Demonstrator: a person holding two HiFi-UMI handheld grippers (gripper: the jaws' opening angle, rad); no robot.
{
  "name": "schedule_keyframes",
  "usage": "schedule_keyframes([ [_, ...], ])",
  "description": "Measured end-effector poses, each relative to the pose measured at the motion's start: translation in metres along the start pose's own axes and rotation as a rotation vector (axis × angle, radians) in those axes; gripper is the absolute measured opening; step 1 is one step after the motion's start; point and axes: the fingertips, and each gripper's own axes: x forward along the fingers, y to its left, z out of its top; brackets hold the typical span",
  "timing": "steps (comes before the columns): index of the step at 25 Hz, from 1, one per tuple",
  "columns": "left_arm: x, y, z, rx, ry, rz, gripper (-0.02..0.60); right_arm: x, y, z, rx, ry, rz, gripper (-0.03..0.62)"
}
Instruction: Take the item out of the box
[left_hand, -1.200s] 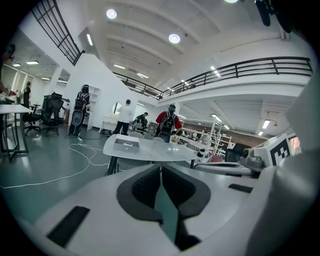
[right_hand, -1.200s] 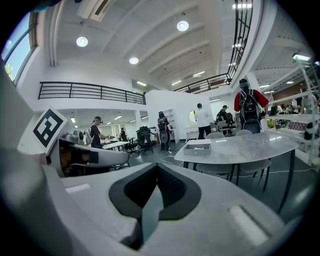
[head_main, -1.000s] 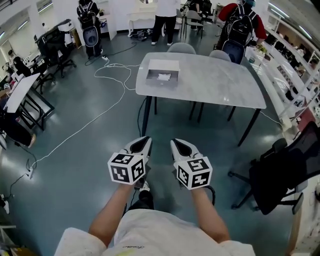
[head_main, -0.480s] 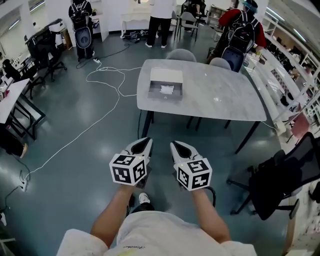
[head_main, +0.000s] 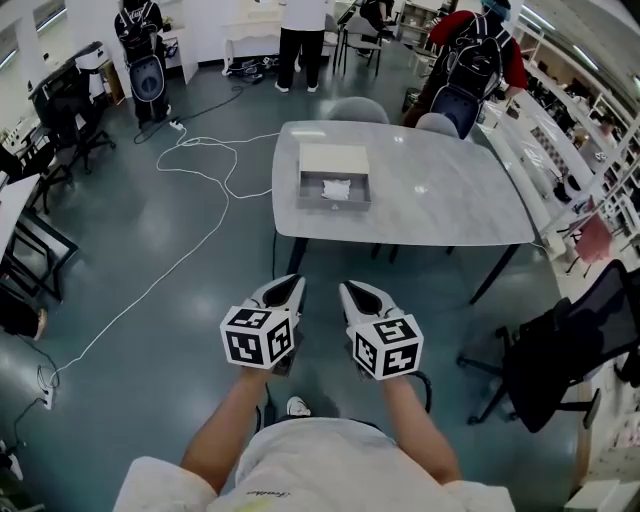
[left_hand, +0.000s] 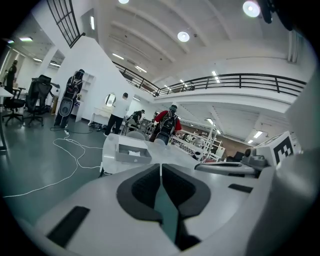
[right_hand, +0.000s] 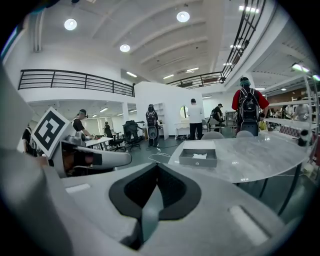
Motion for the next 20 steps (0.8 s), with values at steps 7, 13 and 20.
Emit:
schedule_keyframes([
  [7, 0.023, 0.021, 0.01, 0.014, 0.016, -0.031, 0.02, 0.028, -0.008, 0.01, 0.011, -0.007, -0.029, 0.005],
  [13, 0.045, 0.033, 0.013, 0.034, 0.038, -0.04, 0.02, 0.047, -0.025, 0.009, 0.036, -0.014, -0.043, 0.005],
  [20, 0.094, 0.044, 0.02, 0.067, 0.079, -0.036, 0.02, 0.078, -0.064, 0.016, 0.065, -0.022, -0.041, 0.005],
])
